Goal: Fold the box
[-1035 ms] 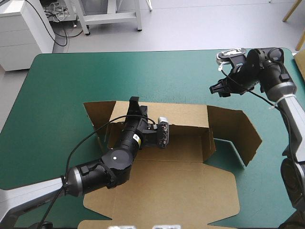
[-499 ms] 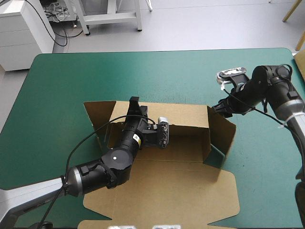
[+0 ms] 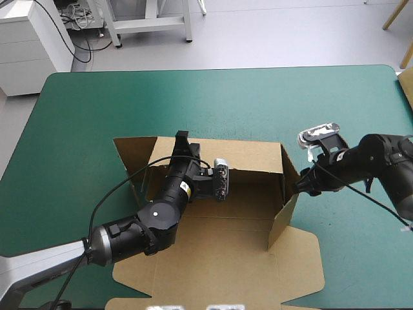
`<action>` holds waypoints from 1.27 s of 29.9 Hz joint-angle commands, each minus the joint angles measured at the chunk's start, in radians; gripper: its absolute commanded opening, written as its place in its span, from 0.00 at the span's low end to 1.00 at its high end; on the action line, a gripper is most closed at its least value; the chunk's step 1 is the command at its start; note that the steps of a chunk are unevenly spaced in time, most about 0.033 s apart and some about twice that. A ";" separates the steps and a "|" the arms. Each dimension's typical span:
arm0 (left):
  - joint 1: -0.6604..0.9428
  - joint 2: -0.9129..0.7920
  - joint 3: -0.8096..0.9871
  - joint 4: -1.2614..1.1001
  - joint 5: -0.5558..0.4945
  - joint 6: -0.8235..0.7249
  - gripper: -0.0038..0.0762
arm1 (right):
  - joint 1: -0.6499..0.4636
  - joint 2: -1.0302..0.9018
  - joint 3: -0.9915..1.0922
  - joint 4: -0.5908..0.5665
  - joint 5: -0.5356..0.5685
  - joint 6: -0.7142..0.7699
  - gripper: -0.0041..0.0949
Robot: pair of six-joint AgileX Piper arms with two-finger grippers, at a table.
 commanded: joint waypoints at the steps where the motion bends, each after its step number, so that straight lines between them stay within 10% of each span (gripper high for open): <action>1: -0.003 -0.029 -0.026 0.014 0.011 -0.007 0.04 | -0.005 -0.078 0.036 0.036 -0.041 -0.047 0.54; 21: -0.003 -0.029 -0.026 0.018 -0.008 0.000 0.04 | 0.004 -0.194 0.157 0.274 -0.103 -0.185 0.54; 38: -0.003 -0.029 -0.026 0.018 -0.006 0.000 0.04 | 0.475 -0.190 0.157 -0.310 -0.355 0.549 0.53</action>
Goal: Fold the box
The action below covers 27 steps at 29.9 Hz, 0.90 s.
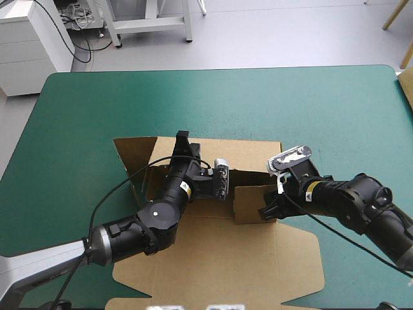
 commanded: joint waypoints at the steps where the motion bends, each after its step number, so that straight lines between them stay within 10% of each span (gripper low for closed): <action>1: -0.003 -0.029 -0.026 0.017 0.004 -0.006 0.04 | 0.066 -0.019 -0.023 -0.169 -0.072 0.210 0.53; 7: -0.003 -0.029 -0.026 0.008 0.006 -0.006 0.04 | 0.173 -0.017 -0.023 -0.398 -0.080 0.501 0.53; 17: -0.003 -0.029 -0.026 0.006 -0.001 -0.006 0.04 | 0.227 0.080 -0.023 -0.453 -0.094 0.589 0.52; 27: -0.003 -0.029 -0.026 0.006 0.004 -0.006 0.04 | 0.227 0.106 0.015 -0.529 -0.139 0.695 0.22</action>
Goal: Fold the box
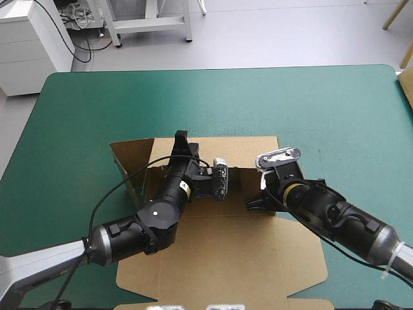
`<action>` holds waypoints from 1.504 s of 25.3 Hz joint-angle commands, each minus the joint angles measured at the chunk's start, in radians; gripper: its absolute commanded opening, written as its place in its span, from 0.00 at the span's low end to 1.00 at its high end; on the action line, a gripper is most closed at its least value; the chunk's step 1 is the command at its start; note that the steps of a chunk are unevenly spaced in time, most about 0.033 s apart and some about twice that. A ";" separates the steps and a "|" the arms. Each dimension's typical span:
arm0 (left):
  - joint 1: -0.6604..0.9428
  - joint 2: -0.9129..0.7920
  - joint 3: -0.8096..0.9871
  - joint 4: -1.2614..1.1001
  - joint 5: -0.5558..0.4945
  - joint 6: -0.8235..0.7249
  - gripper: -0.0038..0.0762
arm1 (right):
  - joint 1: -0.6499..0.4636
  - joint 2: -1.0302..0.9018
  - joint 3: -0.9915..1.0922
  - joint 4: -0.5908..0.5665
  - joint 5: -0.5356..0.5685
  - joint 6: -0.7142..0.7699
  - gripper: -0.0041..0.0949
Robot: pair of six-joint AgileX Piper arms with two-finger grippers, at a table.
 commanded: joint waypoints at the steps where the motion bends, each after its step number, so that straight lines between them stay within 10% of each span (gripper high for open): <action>1: -0.004 -0.029 -0.026 0.010 -0.005 -0.008 0.04 | -0.001 -0.010 -0.006 -0.032 -0.078 0.026 0.16; 11: -0.006 -0.029 -0.026 0.013 -0.010 -0.006 0.06 | -0.001 -0.010 -0.006 -0.052 -0.161 0.039 0.02; 21: -0.043 -0.031 -0.026 0.013 0.105 -0.006 0.46 | -0.006 -0.005 -0.009 -0.140 -0.167 0.118 0.02; 33: -0.435 -0.170 -0.026 0.014 0.222 -0.022 0.46 | -0.196 0.007 -0.012 -0.044 -0.216 0.013 0.02; 38: -0.371 -0.180 -0.076 0.009 0.206 0.001 0.46 | -0.196 0.013 -0.109 0.033 -0.056 -0.094 0.02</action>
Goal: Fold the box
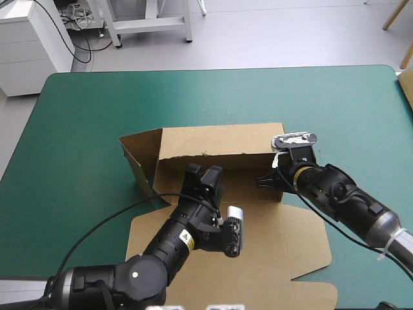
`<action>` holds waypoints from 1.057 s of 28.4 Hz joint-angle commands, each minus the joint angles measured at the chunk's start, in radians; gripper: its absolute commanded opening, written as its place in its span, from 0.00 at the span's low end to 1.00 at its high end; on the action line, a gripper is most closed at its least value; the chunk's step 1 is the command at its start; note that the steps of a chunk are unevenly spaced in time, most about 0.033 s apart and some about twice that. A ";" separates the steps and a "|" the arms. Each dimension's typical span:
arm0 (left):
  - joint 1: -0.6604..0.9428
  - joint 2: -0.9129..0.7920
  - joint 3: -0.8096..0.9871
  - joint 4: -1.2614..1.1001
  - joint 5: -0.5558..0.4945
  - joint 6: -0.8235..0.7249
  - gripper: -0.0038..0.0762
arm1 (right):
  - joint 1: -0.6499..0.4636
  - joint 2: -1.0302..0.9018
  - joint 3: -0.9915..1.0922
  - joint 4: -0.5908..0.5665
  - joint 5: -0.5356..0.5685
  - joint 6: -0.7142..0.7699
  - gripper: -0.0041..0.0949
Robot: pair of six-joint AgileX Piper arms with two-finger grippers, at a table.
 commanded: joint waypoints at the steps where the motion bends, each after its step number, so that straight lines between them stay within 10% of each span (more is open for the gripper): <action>1: 0.100 -0.028 -0.091 0.042 -0.014 0.020 0.46 | -0.005 -0.021 -0.117 -0.003 0.070 -0.065 0.02; 17: 0.884 -0.070 -0.597 -1.135 0.078 0.413 0.32 | -0.266 0.225 -0.527 0.356 0.459 -0.492 0.02; 30: 0.959 -0.512 0.024 -1.249 -0.215 0.360 0.04 | -0.325 0.521 -0.640 0.408 0.423 -0.589 0.02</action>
